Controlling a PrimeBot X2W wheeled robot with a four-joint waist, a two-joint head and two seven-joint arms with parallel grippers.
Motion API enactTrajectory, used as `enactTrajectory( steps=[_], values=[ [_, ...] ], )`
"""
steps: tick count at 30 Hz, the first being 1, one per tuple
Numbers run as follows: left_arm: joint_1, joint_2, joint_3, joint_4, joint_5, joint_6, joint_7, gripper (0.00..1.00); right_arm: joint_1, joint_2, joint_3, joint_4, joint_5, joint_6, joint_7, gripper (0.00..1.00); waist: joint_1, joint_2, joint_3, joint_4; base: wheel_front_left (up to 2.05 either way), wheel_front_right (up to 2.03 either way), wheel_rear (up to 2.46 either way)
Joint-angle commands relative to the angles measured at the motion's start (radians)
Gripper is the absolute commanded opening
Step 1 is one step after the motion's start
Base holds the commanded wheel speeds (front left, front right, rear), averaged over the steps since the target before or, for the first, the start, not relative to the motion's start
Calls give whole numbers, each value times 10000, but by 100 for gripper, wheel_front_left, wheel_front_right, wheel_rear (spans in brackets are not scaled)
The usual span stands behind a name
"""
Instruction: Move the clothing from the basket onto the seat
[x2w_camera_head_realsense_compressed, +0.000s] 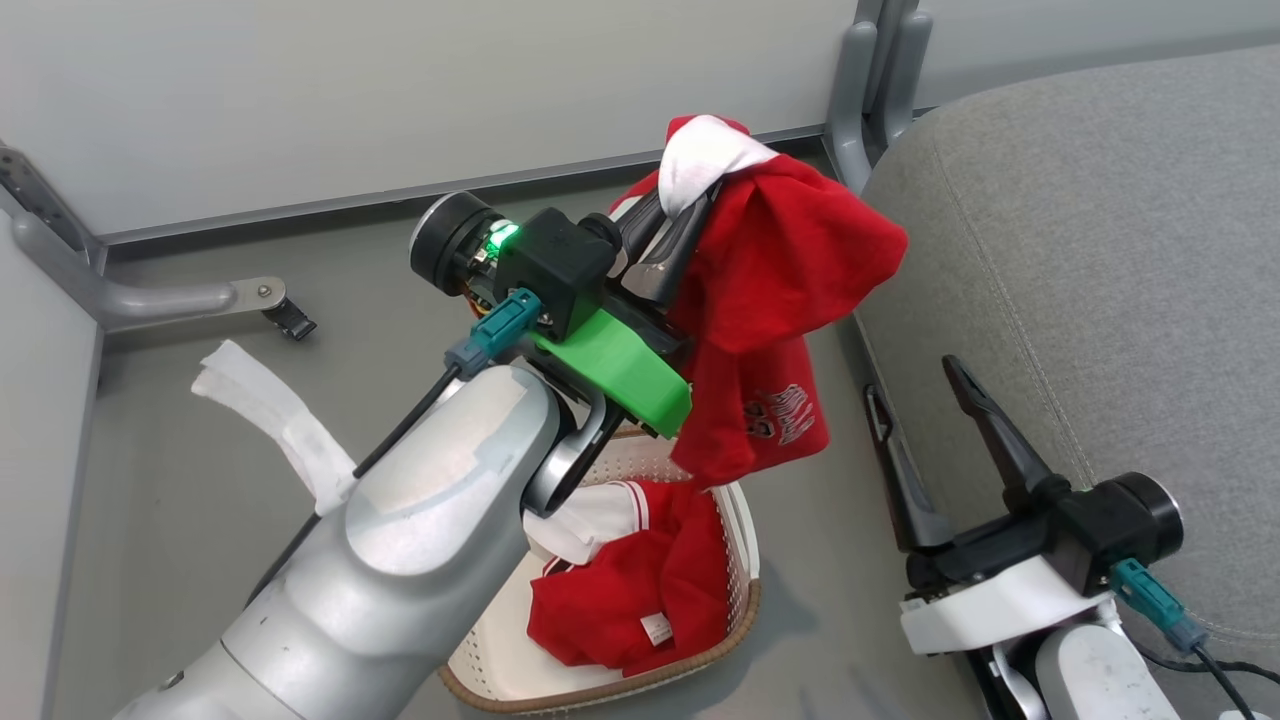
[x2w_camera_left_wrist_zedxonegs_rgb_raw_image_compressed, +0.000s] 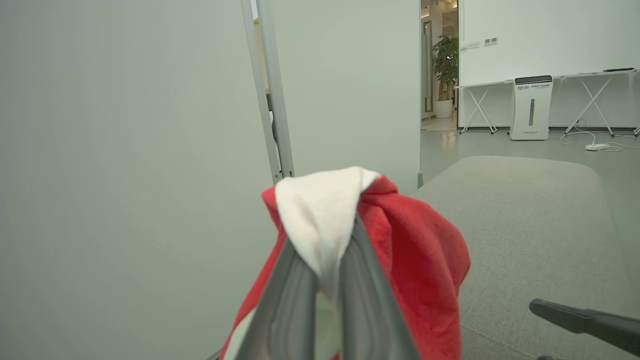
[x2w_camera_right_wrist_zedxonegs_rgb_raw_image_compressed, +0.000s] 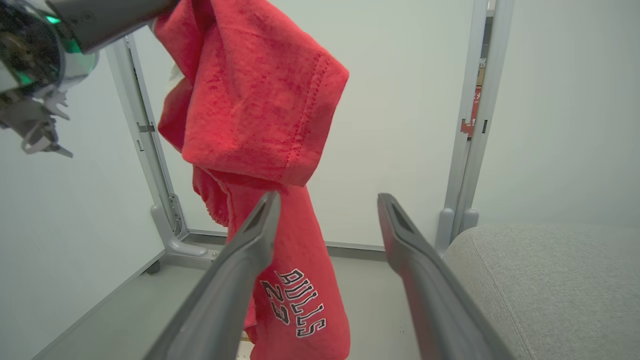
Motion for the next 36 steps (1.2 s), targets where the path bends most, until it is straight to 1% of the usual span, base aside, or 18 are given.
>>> enactTrajectory(
  steps=[1, 10, 13, 19, 22, 25, 30, 36],
  values=[
    [-115, -15, -16, -10, -3, 27, -9, 0, -137, -33, 88, -42, -81, -3, -24, 100, 0, 0, 2, 14, 0, 0, 0],
    [-231, -141, -163, 53, 55, -31, -9, 0, -829, -35, 1069, 496, -278, -3, -23, 100, 0, 0, 28, 258, 0, 0, 0],
    [-265, -193, -223, 18, 78, -7, -9, 0, -1120, -36, 1263, 917, -375, -3, -23, 100, 0, 0, 21, 324, 0, 0, 0],
    [-292, -324, -375, -60, 64, -1, -9, 0, -1746, -36, 1466, 1820, -923, -3, -23, 100, 0, 0, -28, 406, 0, 0, 0],
    [-321, -408, -455, -140, 12, 3, -9, 0, -2034, -36, 1449, 2175, -1365, -3, -23, 100, 0, 0, -41, 430, 0, 0, 0],
    [-390, -494, -552, -193, -30, 24, -9, 0, -2313, -36, 1338, 2227, -1649, -3, -24, 100, 0, 0, -15, 480, 0, 0, 0],
    [-458, -580, -638, -207, -83, 53, -9, 0, -2523, -36, 1151, 1971, -1786, -3, -24, 100, 0, 0, 59, 534, 0, 0, 0],
    [-482, -624, -739, -344, -69, 138, -9, 0, -2767, -35, 902, 2125, -1850, -3, -23, 100, 0, 0, 193, 583, 0, 0, 0]
  ],
)
